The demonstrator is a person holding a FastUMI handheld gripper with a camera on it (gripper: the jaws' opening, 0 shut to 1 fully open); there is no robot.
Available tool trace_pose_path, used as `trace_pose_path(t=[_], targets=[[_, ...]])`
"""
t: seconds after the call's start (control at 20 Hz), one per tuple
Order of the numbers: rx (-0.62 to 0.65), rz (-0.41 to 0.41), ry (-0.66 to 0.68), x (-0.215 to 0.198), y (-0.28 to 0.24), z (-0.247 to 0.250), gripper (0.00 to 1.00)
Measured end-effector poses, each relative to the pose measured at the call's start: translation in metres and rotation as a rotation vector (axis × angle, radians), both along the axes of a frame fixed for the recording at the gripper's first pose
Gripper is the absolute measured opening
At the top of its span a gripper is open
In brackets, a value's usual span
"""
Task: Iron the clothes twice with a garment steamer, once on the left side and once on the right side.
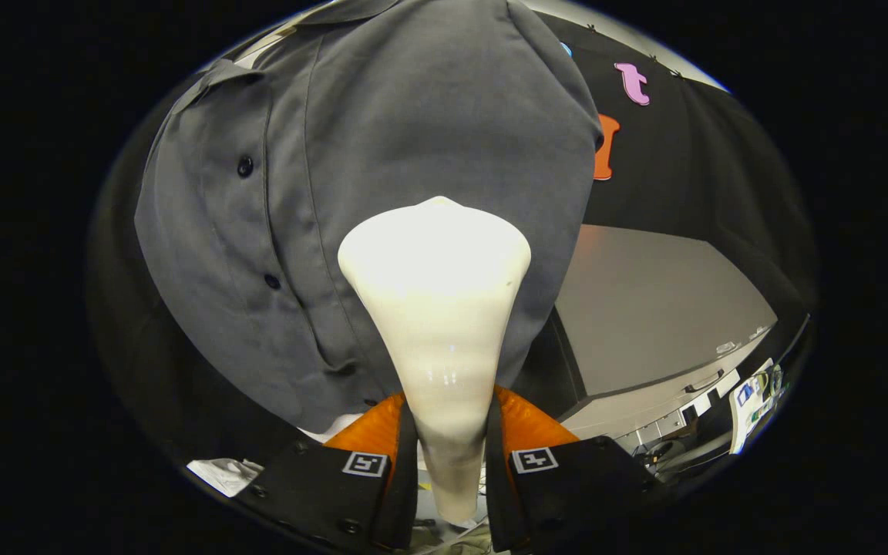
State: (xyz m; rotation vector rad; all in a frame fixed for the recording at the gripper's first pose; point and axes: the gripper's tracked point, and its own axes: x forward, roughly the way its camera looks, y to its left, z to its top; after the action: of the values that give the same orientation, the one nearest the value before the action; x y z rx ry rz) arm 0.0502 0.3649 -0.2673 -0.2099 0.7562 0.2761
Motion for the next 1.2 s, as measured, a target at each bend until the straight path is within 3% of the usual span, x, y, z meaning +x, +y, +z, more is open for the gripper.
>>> trace_pose_path(t=[1.2], targets=[[-0.083,-0.018,0.178,-0.035,-0.021,-0.128,0.45]])
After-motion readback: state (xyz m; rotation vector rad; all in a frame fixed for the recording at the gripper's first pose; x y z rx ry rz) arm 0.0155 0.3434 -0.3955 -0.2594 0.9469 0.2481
